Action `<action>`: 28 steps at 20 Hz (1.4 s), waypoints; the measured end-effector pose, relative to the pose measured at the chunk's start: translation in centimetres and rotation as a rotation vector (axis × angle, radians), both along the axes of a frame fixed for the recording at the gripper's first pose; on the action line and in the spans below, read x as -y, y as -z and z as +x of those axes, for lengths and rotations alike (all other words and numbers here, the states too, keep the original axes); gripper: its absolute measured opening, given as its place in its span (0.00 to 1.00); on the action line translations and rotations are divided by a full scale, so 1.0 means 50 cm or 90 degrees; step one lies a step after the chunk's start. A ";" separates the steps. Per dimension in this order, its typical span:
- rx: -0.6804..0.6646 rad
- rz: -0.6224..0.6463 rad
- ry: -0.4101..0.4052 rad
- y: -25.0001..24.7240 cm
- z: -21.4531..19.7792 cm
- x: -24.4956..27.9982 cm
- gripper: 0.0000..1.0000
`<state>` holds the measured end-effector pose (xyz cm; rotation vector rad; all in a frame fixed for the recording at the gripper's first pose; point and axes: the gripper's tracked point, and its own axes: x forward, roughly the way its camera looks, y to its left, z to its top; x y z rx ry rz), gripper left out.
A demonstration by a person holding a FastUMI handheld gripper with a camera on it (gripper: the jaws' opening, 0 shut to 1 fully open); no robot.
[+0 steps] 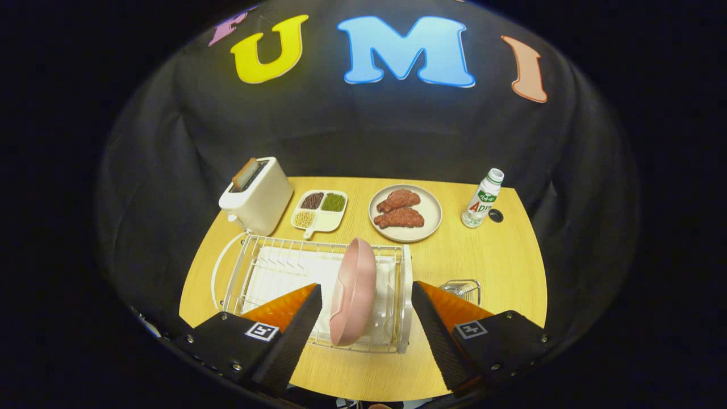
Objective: Take the plate from the dish rack, then take the spoon from the basket and place it into the plate.
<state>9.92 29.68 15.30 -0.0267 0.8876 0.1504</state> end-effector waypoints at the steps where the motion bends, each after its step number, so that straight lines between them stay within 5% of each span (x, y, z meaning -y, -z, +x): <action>1: -0.016 -0.022 0.002 0.012 0.013 0.000 0.97; 6: -0.092 -0.087 0.035 0.092 0.056 -0.005 0.93; 9: -0.127 -0.156 0.046 0.129 0.066 0.008 0.79; 11: -0.147 -0.210 0.061 0.147 0.063 0.032 0.64; 12: -0.156 -0.218 0.076 0.151 0.060 0.034 0.39; 15: -0.154 -0.229 0.102 0.141 0.065 0.014 0.16; 28: -0.097 -0.402 0.077 0.012 0.117 0.003 0.10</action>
